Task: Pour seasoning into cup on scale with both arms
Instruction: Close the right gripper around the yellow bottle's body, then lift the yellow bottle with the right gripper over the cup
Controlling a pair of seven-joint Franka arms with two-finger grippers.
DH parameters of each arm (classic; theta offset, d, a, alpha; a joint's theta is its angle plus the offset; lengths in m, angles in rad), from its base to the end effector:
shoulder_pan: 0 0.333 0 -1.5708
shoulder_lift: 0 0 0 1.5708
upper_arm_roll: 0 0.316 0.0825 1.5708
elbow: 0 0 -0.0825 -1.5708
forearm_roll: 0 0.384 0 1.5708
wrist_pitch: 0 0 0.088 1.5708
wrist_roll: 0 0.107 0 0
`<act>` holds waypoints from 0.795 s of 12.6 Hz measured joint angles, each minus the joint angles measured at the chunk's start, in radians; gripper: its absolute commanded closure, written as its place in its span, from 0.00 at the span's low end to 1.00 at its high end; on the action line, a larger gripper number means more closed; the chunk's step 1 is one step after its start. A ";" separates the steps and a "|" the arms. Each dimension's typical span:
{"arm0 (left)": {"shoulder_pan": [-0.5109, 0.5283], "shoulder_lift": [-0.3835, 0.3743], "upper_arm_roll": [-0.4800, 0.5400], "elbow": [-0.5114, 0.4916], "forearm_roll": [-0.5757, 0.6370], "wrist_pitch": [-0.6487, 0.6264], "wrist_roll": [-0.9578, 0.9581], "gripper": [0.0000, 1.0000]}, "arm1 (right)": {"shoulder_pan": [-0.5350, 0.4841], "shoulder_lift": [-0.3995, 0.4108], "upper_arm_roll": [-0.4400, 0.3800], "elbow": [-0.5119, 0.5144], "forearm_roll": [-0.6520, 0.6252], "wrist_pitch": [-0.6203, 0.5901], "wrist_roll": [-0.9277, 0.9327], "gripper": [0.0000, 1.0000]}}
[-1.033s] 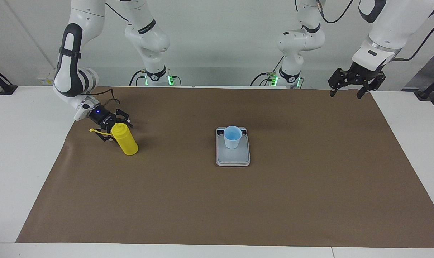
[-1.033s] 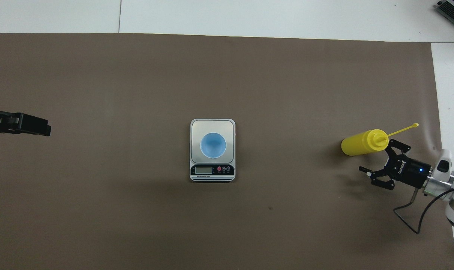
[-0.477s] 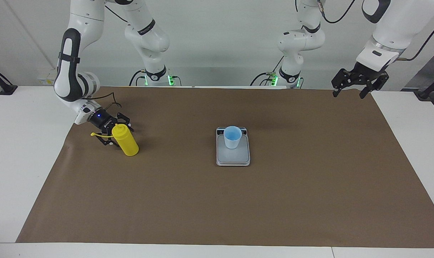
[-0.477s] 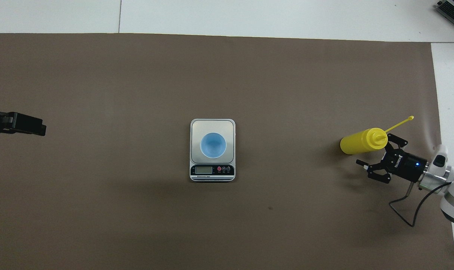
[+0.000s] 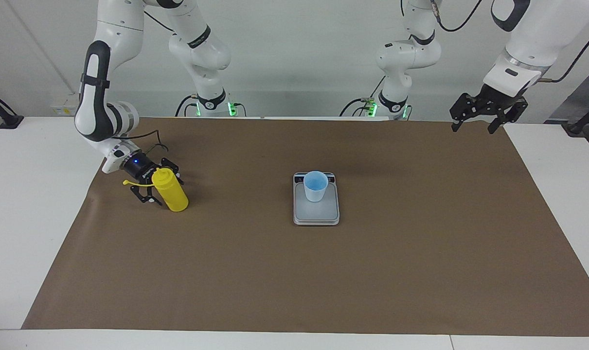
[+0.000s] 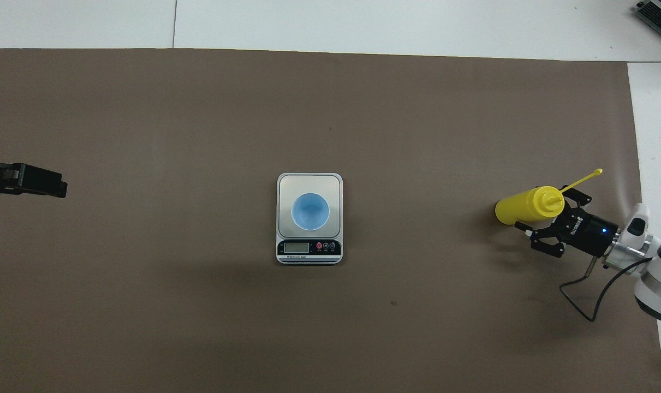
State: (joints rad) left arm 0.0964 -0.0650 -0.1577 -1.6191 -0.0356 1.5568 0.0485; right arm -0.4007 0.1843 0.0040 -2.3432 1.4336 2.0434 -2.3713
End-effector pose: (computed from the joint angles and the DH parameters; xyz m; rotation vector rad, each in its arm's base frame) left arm 0.5315 -0.0394 0.6354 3.1115 -0.1713 0.0027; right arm 0.4775 -0.1407 0.2541 -2.0547 -1.0065 -1.2243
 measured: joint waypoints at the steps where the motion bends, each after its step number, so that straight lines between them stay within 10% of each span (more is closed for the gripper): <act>1: 0.000 0.000 0.000 0.000 0.000 0.000 0.000 0.00 | 0.001 0.000 0.000 0.001 0.000 0.000 0.000 0.00; 4: 0.000 0.000 0.000 0.000 0.000 0.000 0.000 0.00 | 0.004 0.000 0.000 0.001 0.000 0.000 0.000 0.36; 10: 0.000 -0.001 0.000 0.000 0.000 0.000 0.000 0.00 | 0.024 0.001 0.000 0.014 0.000 0.001 0.015 0.51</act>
State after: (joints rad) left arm 0.0965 -0.0655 -0.1577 -1.6191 -0.0356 1.5568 0.0485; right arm -0.3765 0.1853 0.0043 -2.3292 1.4338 2.0444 -2.3565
